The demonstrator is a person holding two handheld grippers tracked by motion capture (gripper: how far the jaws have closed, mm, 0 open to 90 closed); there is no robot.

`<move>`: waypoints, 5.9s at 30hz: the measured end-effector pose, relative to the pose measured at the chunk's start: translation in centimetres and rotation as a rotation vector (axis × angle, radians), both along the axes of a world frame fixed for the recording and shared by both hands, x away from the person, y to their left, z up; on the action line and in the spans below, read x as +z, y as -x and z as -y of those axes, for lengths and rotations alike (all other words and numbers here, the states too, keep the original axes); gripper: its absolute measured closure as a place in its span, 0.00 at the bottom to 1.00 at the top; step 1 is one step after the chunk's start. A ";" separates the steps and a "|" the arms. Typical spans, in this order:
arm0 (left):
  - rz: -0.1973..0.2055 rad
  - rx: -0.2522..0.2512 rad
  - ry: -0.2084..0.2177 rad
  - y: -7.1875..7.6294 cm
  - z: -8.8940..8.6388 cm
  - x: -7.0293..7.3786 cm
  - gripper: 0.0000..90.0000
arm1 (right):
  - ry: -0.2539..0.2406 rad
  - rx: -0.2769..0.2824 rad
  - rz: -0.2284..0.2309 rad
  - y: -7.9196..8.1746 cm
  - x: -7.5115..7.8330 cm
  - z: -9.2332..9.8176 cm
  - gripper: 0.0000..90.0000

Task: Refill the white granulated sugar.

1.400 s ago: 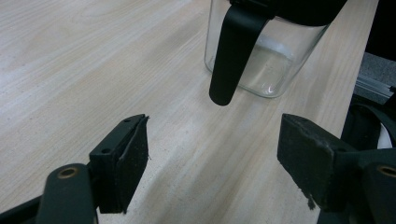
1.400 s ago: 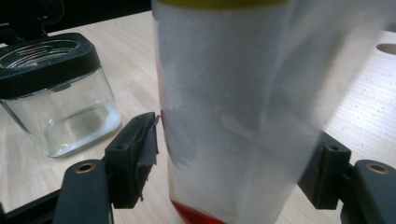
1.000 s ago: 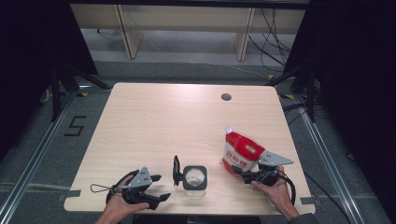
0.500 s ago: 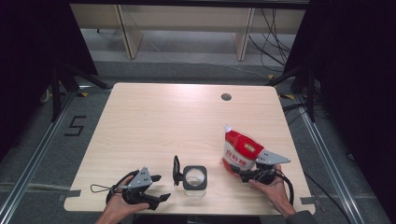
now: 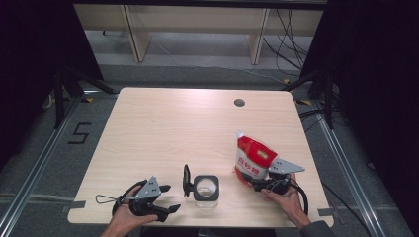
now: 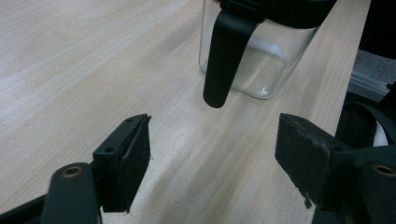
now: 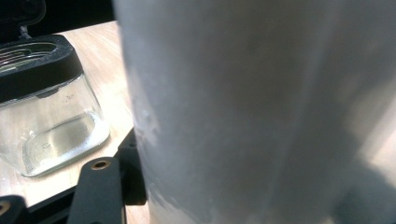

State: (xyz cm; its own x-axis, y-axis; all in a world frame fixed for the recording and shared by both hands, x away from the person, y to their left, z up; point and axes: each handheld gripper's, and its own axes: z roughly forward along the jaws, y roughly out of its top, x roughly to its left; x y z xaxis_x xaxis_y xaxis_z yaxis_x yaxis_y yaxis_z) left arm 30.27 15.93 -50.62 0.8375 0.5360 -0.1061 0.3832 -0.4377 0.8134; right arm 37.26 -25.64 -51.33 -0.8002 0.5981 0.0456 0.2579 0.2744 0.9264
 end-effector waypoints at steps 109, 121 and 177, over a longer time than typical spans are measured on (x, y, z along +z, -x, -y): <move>0.032 0.048 -0.025 -0.3 -0.7 0.1 0.27 | 1.345 0.111 0.982 10.5 6.9 -4.1 0.47; 0.023 0.057 0.003 -0.3 -0.7 0.1 0.26 | 1.380 0.091 0.971 10.5 7.1 -4.2 0.47; 0.042 0.054 -0.015 -0.3 -0.8 0.2 0.27 | 1.389 0.103 1.039 10.9 8.1 -4.4 0.47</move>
